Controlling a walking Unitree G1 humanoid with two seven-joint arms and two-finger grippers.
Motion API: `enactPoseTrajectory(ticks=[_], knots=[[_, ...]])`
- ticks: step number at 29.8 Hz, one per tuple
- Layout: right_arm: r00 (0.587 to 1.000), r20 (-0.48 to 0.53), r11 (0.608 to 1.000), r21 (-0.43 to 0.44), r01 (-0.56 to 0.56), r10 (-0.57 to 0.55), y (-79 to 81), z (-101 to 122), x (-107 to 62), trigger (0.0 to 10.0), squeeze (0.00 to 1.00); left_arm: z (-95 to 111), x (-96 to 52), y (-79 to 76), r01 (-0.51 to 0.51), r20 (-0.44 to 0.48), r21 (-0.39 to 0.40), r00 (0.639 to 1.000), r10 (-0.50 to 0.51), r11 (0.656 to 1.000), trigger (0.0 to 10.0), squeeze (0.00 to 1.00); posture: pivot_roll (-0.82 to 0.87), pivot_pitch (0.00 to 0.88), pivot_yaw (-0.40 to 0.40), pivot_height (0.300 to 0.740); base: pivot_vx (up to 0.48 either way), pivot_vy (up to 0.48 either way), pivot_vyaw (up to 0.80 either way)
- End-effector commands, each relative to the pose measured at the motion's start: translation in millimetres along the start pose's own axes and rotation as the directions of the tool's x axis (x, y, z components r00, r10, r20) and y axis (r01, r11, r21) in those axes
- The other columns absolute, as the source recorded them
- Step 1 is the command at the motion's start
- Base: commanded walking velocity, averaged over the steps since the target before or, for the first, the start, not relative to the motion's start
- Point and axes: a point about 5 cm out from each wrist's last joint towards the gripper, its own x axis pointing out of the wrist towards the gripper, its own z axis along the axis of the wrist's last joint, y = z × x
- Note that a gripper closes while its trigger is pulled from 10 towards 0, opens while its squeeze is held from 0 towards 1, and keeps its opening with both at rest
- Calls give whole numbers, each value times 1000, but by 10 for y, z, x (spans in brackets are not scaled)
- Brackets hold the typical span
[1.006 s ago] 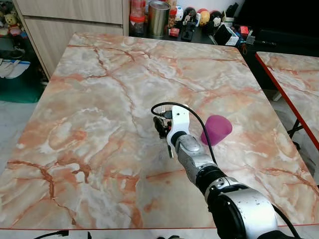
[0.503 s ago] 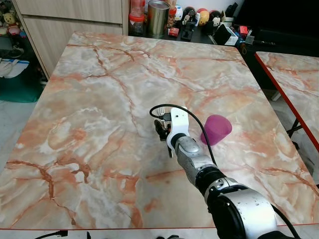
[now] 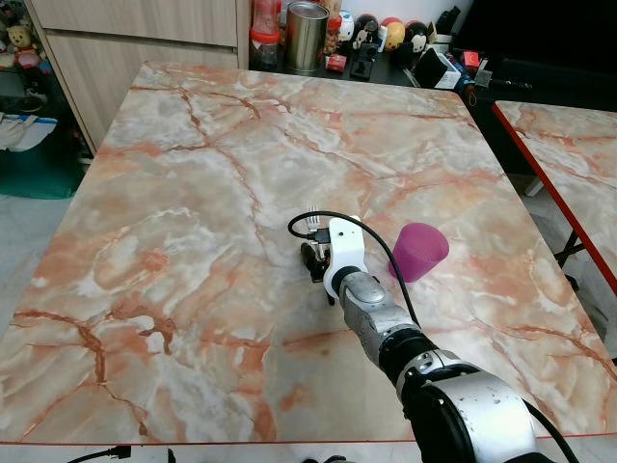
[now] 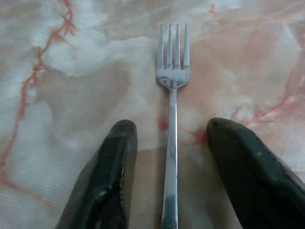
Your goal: Setting the table
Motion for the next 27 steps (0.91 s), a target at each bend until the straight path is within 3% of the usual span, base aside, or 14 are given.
enactPoseTrajectory(ticks=[1,27], knots=[[991,-130,999,39,-4,9,53,-335,-56,0,0,-712,-363,-233,115,-298,14,949,-106,993,10000,0,144,154,-237,740,0,0,0],[994,-102,999,43,32,-28,-45,-289,-53,0,0,-668,-320,-227,146,-304,18,943,-133,989,10000,0,123,165,-199,740,0,0,0]])
